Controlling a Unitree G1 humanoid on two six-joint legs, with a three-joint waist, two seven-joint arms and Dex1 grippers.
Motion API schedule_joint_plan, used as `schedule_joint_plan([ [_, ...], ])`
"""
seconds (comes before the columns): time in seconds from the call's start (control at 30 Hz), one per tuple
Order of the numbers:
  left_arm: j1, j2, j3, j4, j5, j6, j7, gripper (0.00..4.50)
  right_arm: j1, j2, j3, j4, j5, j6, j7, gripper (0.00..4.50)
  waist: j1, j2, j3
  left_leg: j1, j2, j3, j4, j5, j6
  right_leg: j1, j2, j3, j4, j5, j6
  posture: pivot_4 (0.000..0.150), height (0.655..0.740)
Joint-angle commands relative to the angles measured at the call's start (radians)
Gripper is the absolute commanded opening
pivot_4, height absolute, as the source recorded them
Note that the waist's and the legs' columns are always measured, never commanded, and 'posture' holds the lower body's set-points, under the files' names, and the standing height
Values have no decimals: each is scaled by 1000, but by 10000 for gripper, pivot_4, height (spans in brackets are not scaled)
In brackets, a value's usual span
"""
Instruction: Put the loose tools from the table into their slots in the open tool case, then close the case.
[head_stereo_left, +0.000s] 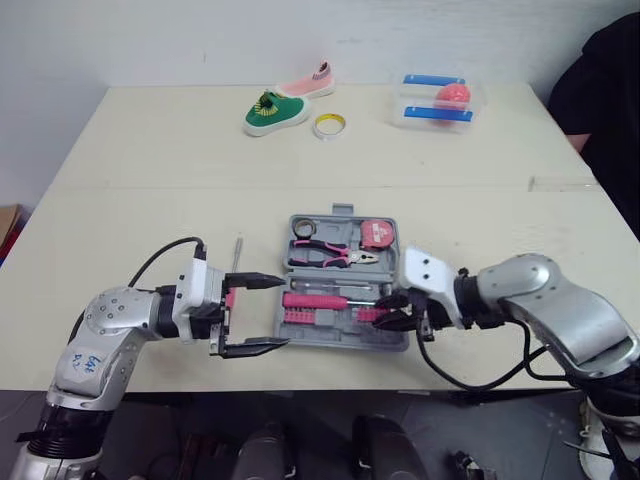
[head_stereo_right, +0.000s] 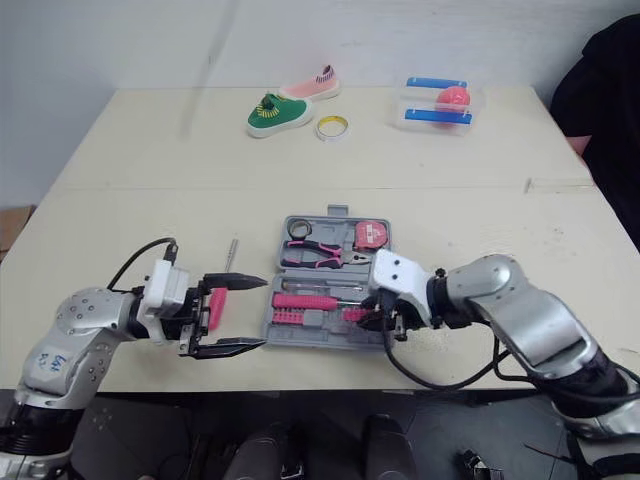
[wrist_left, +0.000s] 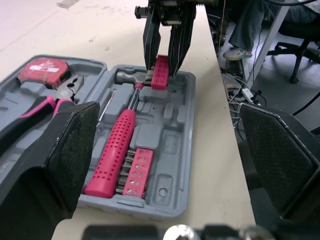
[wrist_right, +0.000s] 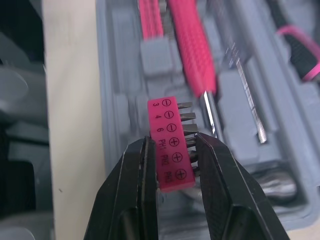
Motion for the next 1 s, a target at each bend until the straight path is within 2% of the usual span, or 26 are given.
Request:
schedule_joint_plan([
  [0.03,17,3,8,-38,-9,8,11,45000,-51,24,25,-13,-15,5,-21,7428,-1,0,0,0,0,0,0,0,0,0,0,0,0,0,0,1500,7400],
  [0.6,61,14,28,-104,-18,54,54,45000,-179,109,187,58,-86,66,-57,7428,-2,-1,1,0,1,0,1,0,0,0,1,-1,1,0,0,1500,7400],
  [1.0,66,21,40,-109,-26,75,65,45000,-190,165,218,79,-81,110,-69,7428,-3,-1,0,0,1,0,0,0,0,0,1,-2,0,0,0,1500,7400],
])
